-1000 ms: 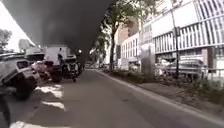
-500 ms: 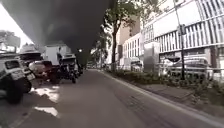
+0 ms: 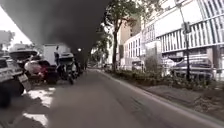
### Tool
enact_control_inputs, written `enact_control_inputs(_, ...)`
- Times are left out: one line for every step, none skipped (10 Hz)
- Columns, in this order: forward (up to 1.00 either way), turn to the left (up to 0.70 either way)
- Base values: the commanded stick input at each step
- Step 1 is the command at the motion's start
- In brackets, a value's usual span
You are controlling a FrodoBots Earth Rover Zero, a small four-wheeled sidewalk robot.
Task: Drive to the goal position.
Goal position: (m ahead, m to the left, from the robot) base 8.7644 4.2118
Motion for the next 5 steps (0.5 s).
enact_control_inputs(0.45, 0.0)
enact_control_inputs(0.45, 0.0)
enact_control_inputs(0.45, 0.0)
enact_control_inputs(0.45, 0.0)
enact_control_inputs(0.45, 0.0)
